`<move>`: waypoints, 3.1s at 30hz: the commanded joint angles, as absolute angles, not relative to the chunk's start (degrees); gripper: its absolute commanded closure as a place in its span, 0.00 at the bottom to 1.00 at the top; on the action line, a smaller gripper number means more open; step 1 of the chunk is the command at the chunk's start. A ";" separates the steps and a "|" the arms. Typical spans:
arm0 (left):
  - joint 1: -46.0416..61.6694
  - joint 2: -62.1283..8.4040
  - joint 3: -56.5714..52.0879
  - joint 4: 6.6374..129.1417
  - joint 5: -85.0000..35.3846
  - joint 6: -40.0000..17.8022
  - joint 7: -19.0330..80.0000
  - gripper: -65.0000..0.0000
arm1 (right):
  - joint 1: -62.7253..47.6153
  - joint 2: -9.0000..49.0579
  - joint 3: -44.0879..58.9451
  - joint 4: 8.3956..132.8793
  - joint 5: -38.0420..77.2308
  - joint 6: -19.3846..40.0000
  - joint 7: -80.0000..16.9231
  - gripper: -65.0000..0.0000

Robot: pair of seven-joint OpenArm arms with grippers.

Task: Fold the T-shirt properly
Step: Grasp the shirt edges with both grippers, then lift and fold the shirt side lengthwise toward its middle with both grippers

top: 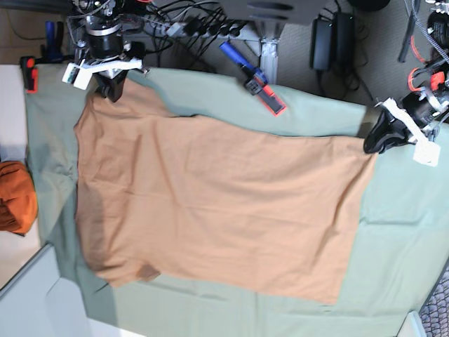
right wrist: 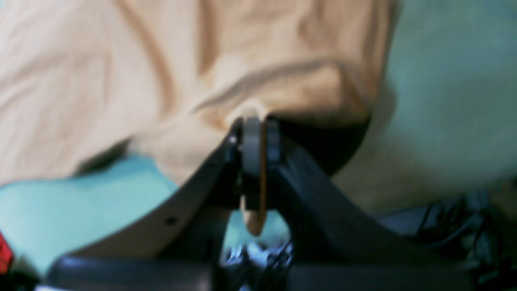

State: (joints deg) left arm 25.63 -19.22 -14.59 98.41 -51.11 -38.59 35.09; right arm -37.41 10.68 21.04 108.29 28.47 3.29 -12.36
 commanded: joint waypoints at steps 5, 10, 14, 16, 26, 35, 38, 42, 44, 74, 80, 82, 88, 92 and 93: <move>22.41 -19.99 -14.98 99.37 -52.90 -40.00 34.13 1.00 | -31.27 12.64 21.52 109.40 28.51 7.11 -12.84 1.00; 17.56 -20.01 -14.92 98.43 -51.51 -40.00 34.17 1.00 | -26.24 12.64 21.52 109.32 28.47 7.97 -12.91 1.00; 14.17 -19.99 -14.92 93.86 -51.53 -40.00 34.13 1.00 | -22.33 12.69 21.52 107.81 28.45 7.99 -12.88 1.00; 12.23 -20.01 -14.92 91.72 -51.62 -40.00 34.11 1.00 | -20.16 12.69 21.52 106.13 28.45 8.97 -12.88 1.00; 1.63 -20.01 -10.20 78.76 -48.34 -40.00 31.05 1.00 | -8.97 14.94 21.26 93.03 28.53 13.93 -12.88 1.00; -4.01 -20.01 -8.95 72.75 -46.83 -40.00 30.89 1.00 | -1.34 15.57 19.57 84.01 29.54 16.05 -12.88 1.00; -4.47 -19.99 -8.91 71.11 -46.83 -40.00 30.02 1.00 | 1.10 15.55 16.97 81.54 28.71 16.60 -12.86 1.00; -4.47 -20.01 -8.91 71.09 -44.91 -40.00 28.82 0.61 | 3.36 15.51 14.28 78.70 28.03 16.56 -12.38 1.00; -4.47 -20.03 -8.91 71.07 -43.81 -40.00 28.62 0.41 | 3.95 15.40 13.74 78.28 26.94 16.56 -12.21 0.72; 3.81 -20.78 -19.14 76.77 -58.76 -40.00 39.05 0.37 | -3.16 15.20 37.17 75.20 37.41 15.27 -22.55 0.32; 3.81 -20.78 -19.16 76.77 -58.96 -40.00 38.87 0.37 | -1.17 12.73 32.42 74.74 38.20 16.75 -22.55 0.32; 3.81 -20.78 -19.16 76.77 -58.96 -40.00 38.81 0.37 | -0.38 11.38 31.33 74.76 38.15 16.80 -22.55 0.32; 3.79 -19.64 -19.14 76.77 -58.87 -40.00 38.72 0.37 | 0.27 8.73 29.87 74.78 38.13 16.82 -22.57 0.32; 3.49 -18.22 -19.14 76.75 -56.82 -40.00 37.19 0.37 | 0.25 8.56 29.87 74.78 37.91 16.84 -22.59 0.32; 3.31 -17.76 -19.14 76.75 -56.40 -40.00 37.10 0.37 | 0.19 8.56 29.87 74.78 37.91 16.84 -22.59 0.32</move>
State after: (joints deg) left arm 4.25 -17.08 -18.83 75.75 -55.16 -39.09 38.41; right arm -0.14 8.56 30.02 74.39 37.74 11.99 -20.53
